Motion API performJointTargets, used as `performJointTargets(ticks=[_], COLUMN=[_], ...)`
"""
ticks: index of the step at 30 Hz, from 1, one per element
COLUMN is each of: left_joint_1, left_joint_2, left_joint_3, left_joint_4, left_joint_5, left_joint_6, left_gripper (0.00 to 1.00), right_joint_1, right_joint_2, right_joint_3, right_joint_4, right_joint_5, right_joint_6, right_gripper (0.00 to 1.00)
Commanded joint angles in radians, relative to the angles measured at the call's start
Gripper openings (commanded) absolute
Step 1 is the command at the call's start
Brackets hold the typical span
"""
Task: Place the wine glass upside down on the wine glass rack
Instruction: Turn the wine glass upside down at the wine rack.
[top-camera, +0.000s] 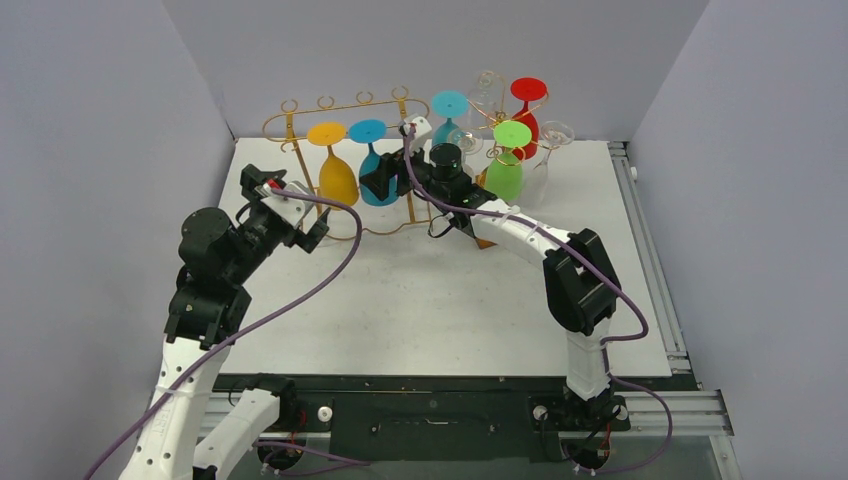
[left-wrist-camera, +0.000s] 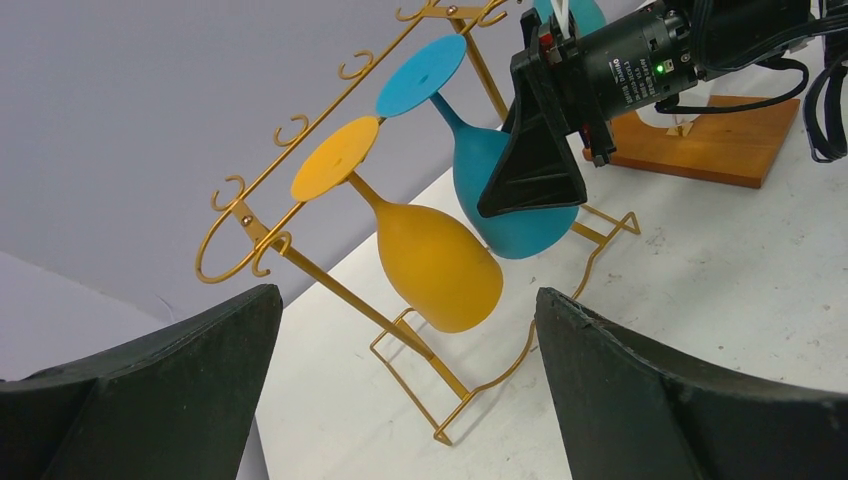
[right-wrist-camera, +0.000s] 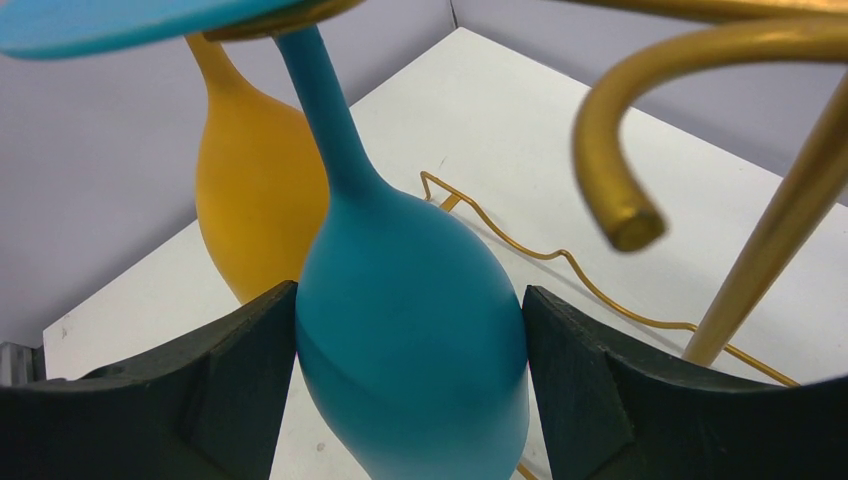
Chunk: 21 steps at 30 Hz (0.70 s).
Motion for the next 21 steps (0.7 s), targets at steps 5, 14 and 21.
performJointTargets(ticks=[5, 14, 21], left_joint_1=[0.007, 0.015, 0.033], left_joint_2=[0.044, 0.247, 0.515], left_joint_3=[0.073, 0.251, 0.528], left_joint_4=[0.013, -0.052, -0.178], left_joint_5=[0.036, 0.209, 0.42], left_joint_6=[-0.043, -0.022, 0.128], left_gripper=[0.96, 0.9, 0.6], right_joint_1=[-0.001, 0.006, 0.009], right_joint_2=[-0.022, -0.06, -0.062], right_joint_3=[-0.023, -0.093, -0.11], right_joint_4=[0.089, 0.171, 0.225], right_joint_5=[0.027, 0.023, 0.01], right_joint_6=[0.013, 0.014, 0.04], right_gripper=[0.77, 0.78, 0.79])
